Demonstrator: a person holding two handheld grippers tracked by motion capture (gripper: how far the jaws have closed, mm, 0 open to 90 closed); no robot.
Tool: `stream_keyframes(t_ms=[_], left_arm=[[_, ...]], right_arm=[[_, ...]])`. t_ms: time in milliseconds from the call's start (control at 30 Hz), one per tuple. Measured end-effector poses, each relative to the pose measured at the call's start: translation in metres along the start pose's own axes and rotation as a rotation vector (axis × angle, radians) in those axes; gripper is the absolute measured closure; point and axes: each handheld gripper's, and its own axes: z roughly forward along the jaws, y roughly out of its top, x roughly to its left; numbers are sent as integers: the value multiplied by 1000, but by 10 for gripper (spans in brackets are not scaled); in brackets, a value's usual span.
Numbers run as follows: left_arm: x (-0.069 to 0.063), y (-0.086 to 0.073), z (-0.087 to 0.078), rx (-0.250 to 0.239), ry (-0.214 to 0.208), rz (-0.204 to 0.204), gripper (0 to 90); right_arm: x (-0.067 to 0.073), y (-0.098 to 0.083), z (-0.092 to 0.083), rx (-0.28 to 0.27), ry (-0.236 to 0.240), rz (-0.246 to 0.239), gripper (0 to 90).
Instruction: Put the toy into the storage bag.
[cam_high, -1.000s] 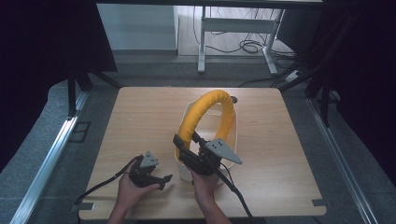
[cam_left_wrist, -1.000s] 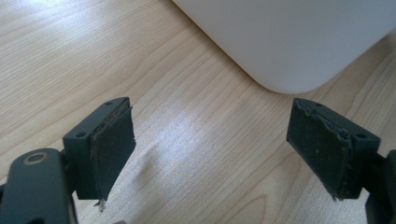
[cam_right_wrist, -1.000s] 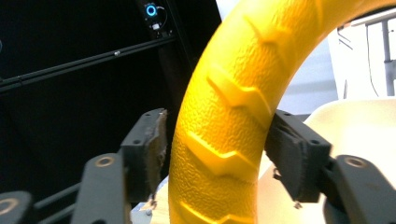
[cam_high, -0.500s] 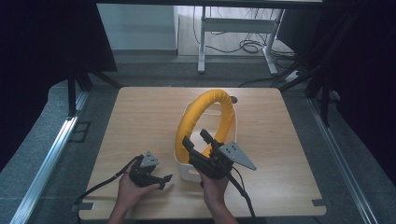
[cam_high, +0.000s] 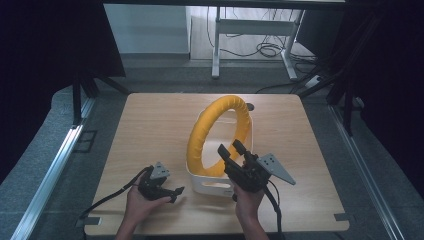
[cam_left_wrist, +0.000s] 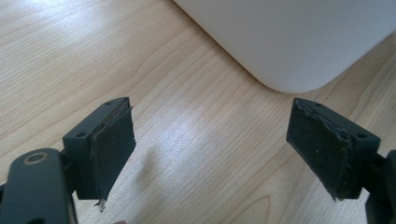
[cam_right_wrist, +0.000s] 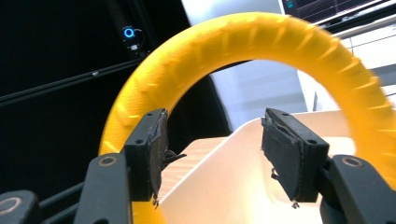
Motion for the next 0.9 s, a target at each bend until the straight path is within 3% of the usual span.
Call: stream_keyframes(t_ms=[167, 200, 367, 400, 567, 800, 900], left_arm=[[0, 0, 0, 4, 3, 3, 154], [0, 0, 0, 4, 3, 1, 154], [0, 0, 0, 5, 5, 1, 154], [0, 0, 0, 6, 5, 2, 153], [0, 0, 1, 7, 7, 0, 153], [0, 0, 1, 8, 11, 1, 153], [0, 0, 1, 9, 10, 2, 153]], right_arm=[[-15, 4, -7, 8, -40, -23, 418], [-26, 6, -11, 13, -61, -31, 424], [-44, 10, -16, 34, -110, -69, 429], [-54, 12, -20, 41, -130, -87, 432], [-73, 14, -27, 74, -160, -124, 431], [-94, 11, -36, 102, -199, -148, 425], [-110, 5, -43, 125, -232, -144, 421]])
